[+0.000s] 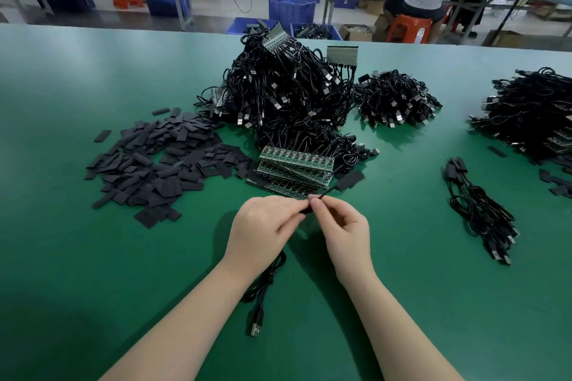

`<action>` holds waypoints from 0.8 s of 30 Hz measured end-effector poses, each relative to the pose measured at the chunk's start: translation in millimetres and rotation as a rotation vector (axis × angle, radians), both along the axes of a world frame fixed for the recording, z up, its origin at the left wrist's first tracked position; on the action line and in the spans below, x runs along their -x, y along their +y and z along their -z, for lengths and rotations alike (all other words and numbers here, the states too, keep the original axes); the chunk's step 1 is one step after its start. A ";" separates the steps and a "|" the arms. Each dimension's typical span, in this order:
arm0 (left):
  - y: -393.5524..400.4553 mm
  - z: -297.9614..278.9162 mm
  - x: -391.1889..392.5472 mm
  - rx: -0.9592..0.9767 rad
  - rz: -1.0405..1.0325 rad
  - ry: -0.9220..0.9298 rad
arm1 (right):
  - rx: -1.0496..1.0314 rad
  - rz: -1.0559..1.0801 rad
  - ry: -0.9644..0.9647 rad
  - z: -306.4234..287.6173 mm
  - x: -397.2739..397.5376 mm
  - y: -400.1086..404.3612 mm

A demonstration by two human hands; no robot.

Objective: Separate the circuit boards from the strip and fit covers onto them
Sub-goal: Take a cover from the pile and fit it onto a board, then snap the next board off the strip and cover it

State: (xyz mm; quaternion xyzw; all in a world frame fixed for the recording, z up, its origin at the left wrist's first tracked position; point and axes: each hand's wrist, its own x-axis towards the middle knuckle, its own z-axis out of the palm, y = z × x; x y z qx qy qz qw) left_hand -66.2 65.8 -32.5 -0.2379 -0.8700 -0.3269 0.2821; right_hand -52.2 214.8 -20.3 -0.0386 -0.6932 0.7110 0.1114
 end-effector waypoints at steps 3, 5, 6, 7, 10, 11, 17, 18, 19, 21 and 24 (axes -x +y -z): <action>-1.9 -2.5 -1.7 -0.055 -0.088 0.000 | 0.283 0.094 0.057 -22.1 2.4 13.1; -3.6 -3.5 -2.0 -0.083 -0.127 -0.035 | 0.342 0.165 0.156 -42.0 7.8 40.1; -3.9 -3.8 -1.6 -0.087 -0.138 -0.054 | 0.266 0.223 0.214 -52.0 9.9 56.8; -3.9 -4.0 -1.1 -0.086 -0.143 -0.069 | 0.114 0.314 0.252 -59.4 12.2 74.0; -2.5 -4.5 -0.8 -0.068 -0.128 -0.077 | -0.532 0.593 0.146 -64.5 25.8 123.7; -1.9 -4.2 -0.9 -0.055 -0.115 -0.078 | -0.735 0.629 0.043 -60.2 32.4 139.5; -3.2 -2.8 -1.2 -0.034 -0.085 -0.108 | -1.516 0.364 -0.514 -23.1 48.4 187.2; -3.1 -2.9 -1.1 -0.034 -0.088 -0.112 | -1.559 0.379 -0.597 -18.3 47.9 190.4; -2.8 -2.9 -0.8 -0.035 -0.087 -0.113 | -1.555 0.393 -0.678 -14.9 47.6 192.9; -2.3 -2.7 -0.1 -0.038 -0.077 -0.115 | -1.468 0.385 -0.800 -9.8 47.6 198.0; -2.5 -1.7 -0.5 -0.035 -0.059 -0.122 | -1.403 0.333 -0.790 -5.2 48.1 206.9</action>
